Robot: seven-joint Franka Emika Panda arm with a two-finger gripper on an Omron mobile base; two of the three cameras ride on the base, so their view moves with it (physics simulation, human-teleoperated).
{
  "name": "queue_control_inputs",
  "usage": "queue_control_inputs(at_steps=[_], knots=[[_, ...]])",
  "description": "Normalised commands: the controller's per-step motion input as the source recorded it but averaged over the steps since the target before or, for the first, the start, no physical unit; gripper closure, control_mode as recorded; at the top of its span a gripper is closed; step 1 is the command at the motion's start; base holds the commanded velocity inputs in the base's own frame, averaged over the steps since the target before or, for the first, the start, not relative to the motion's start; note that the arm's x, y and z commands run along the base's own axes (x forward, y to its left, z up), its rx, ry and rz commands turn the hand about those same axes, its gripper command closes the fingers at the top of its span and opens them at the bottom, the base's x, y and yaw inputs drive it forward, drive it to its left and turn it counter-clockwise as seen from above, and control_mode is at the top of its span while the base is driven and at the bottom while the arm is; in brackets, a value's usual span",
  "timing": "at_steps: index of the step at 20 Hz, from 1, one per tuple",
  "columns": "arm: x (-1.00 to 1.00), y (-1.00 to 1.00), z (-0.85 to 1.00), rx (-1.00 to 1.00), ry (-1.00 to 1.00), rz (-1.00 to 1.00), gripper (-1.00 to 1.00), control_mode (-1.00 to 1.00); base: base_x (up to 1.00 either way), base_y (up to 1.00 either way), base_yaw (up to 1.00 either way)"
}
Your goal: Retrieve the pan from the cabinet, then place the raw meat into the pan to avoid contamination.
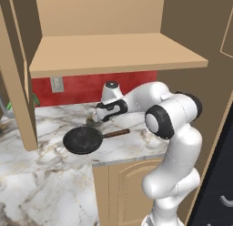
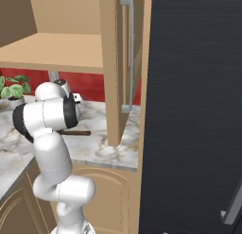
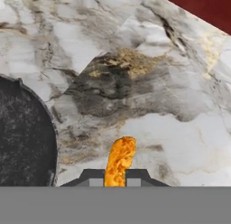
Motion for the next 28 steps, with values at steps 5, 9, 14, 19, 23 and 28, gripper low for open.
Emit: queue_control_inputs(at_steps=[5,9,14,19,23,28], knots=[[-0.52,0.41,0.04,0.00,0.00,0.05,1.00,-1.00,0.00,0.00,0.00],[-0.59,0.39,0.00,0.00,0.00,0.06,1.00,-1.00,0.00,0.00,0.00],[-0.48,0.40,-0.02,0.00,0.00,0.07,1.00,-1.00,0.00,0.00,0.00],[-0.22,0.35,-0.14,0.00,-0.02,0.08,1.00,-1.00,0.00,0.00,0.00],[0.01,0.29,-0.23,0.00,0.00,0.04,1.00,-1.00,0.00,0.00,0.00],[0.10,0.27,-0.40,0.00,-0.01,0.03,1.00,-1.00,0.00,0.00,0.00]])
